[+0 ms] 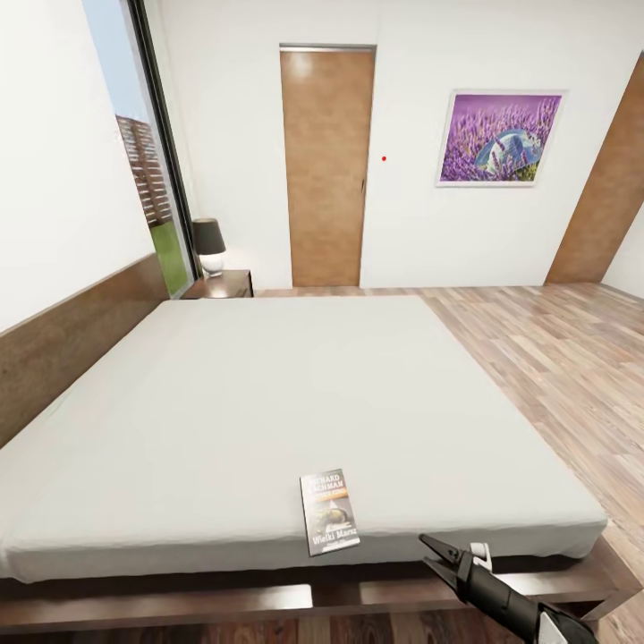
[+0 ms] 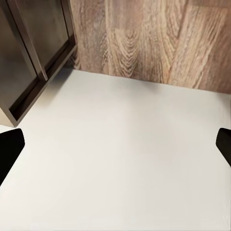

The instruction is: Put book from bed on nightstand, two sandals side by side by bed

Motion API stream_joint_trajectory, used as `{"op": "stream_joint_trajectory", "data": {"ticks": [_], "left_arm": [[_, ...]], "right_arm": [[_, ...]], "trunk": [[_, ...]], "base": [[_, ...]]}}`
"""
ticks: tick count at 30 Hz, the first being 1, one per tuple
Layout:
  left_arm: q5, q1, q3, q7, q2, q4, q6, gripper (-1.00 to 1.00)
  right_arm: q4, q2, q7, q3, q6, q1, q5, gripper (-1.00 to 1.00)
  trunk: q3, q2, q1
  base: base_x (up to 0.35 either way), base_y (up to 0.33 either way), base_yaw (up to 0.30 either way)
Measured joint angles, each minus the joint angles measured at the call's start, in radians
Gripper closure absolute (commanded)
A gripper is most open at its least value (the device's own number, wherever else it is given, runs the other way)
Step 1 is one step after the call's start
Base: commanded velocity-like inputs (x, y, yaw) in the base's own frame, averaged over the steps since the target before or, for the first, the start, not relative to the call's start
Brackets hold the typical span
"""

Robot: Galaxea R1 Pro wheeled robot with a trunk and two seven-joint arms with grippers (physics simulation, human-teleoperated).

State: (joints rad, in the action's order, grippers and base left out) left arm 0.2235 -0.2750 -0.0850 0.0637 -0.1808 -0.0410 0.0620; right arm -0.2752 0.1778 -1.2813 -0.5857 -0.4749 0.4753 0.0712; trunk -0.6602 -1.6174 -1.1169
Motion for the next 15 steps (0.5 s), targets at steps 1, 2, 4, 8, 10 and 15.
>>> {"op": "stream_joint_trajectory", "data": {"ticks": [1,2,4,8,10,15], "left_arm": [[0.000,0.000,0.000,0.000,0.000,0.000,0.000,-1.00],[0.000,0.000,0.000,0.000,0.000,0.000,0.000,-1.00],[0.000,0.000,0.000,0.000,0.000,0.000,0.000,-1.00],[0.000,0.000,0.000,0.000,0.000,0.000,0.000,-1.00],[0.000,0.000,0.000,0.000,0.000,0.000,0.000,-1.00],[0.000,0.000,0.000,0.000,0.000,0.000,0.000,-1.00]], "right_arm": [[0.000,0.000,0.007,0.000,0.000,0.000,0.002,-1.00],[0.000,-0.001,0.014,0.000,0.000,0.001,0.004,-1.00],[0.000,-0.001,0.024,0.000,0.000,0.001,0.006,-1.00],[0.000,-0.003,0.033,0.000,0.000,0.002,0.008,-1.00],[0.000,-0.005,0.036,0.001,0.000,0.004,0.009,-1.00],[0.001,-0.007,0.041,0.001,-0.001,0.006,0.010,-1.00]], "trunk": [[-0.003,-0.007,-0.004],[-0.006,-0.014,-0.008],[-0.013,-0.028,-0.015],[-0.025,-0.056,-0.031],[-0.031,-0.070,-0.038],[-0.031,-0.070,-0.038]], "base": [[0.000,0.000,0.000],[0.000,0.000,0.000],[0.000,0.000,0.000],[0.000,0.000,0.000],[0.000,0.000,0.000],[0.000,0.000,0.000]]}}
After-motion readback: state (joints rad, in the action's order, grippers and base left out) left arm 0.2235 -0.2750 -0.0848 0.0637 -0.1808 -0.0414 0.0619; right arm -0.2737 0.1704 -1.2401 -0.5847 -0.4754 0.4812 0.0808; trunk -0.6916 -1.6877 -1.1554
